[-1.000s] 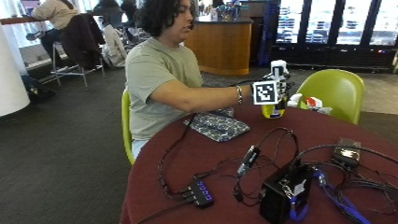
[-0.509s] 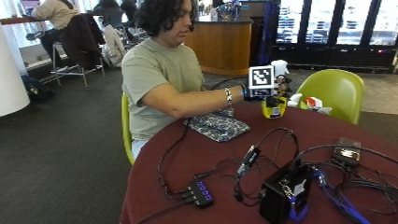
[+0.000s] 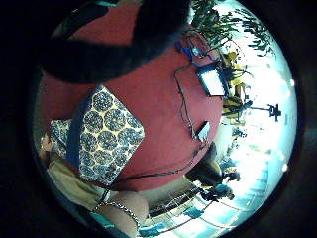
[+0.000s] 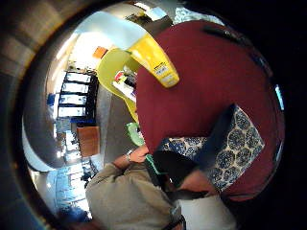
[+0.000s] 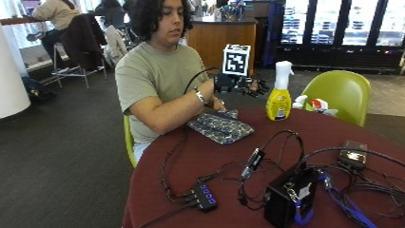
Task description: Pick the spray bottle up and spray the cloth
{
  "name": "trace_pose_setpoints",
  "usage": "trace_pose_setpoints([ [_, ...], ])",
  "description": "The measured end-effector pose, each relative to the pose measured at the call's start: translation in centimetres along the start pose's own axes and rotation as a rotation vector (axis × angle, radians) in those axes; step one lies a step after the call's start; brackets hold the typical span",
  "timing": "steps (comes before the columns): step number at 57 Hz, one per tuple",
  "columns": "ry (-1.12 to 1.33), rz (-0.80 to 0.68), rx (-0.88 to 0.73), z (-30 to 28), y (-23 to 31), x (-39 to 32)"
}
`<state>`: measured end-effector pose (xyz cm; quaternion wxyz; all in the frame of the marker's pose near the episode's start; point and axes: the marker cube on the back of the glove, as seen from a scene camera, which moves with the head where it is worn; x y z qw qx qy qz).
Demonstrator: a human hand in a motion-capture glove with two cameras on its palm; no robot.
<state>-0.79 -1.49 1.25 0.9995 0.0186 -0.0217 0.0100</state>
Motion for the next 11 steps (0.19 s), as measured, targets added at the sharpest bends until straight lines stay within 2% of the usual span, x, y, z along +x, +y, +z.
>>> trace_pose_setpoints([
  [11, 0.048, 0.012, -0.035, -1.3, 1.2, 0.8],
])
